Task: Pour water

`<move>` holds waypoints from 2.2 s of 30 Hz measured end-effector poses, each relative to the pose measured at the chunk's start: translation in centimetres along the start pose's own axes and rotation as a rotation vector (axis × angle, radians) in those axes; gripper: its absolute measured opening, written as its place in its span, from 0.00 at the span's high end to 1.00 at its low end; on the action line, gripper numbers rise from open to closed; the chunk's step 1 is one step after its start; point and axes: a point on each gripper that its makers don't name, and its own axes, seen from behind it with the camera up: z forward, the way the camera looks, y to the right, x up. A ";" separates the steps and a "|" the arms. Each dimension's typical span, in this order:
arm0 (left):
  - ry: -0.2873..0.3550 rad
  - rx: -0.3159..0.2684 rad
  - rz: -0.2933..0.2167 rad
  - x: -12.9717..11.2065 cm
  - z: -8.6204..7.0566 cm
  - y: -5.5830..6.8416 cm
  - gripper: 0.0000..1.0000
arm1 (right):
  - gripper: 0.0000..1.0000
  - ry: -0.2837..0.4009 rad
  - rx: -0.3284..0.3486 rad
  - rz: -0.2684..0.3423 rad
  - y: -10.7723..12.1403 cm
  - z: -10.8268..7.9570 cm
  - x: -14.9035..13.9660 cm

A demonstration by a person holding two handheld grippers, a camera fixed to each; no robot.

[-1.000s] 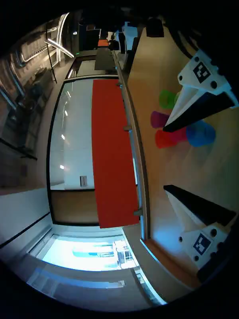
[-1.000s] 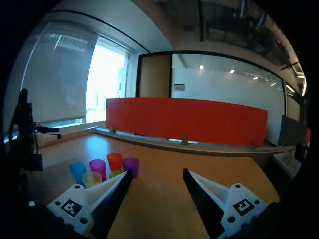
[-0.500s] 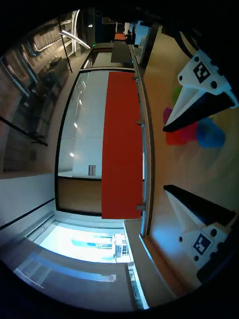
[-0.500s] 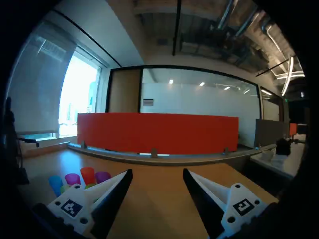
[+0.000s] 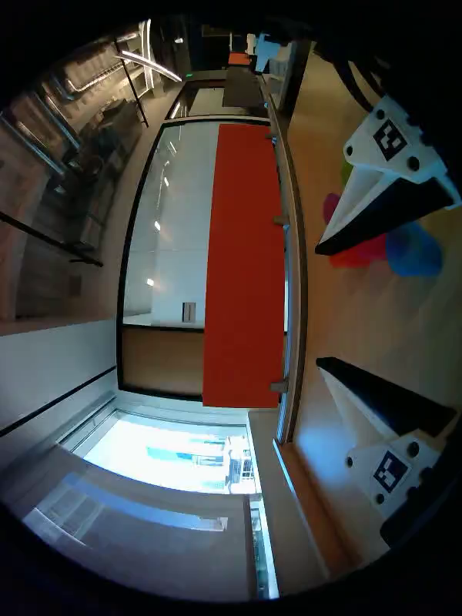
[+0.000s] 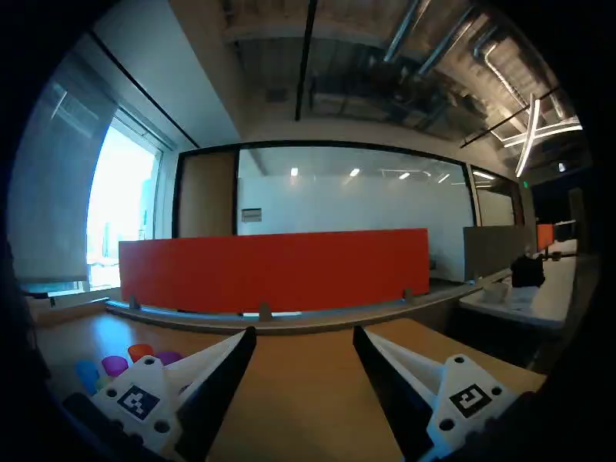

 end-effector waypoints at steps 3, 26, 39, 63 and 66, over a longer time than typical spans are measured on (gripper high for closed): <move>0.004 0.019 0.014 -0.6 0.1 -0.2 0.02 | 0.02 -0.019 0.002 -0.001 0.1 0.1 -0.4; -0.003 0.080 0.084 -6.0 1.0 -3.8 0.02 | 0.03 -0.072 -0.044 -0.035 -0.9 -0.1 -1.0; -0.013 0.089 0.068 -7.3 1.5 -4.6 0.02 | 0.02 -0.085 -0.044 -0.054 -1.7 0.3 -1.0; -0.024 0.087 0.044 -7.8 1.8 -4.8 0.01 | 0.02 -0.082 -0.057 -0.049 -1.0 -0.2 -0.8; -0.024 0.087 0.046 -7.8 1.7 -4.8 0.02 | 0.02 -0.081 -0.061 -0.048 -0.8 -0.2 -0.7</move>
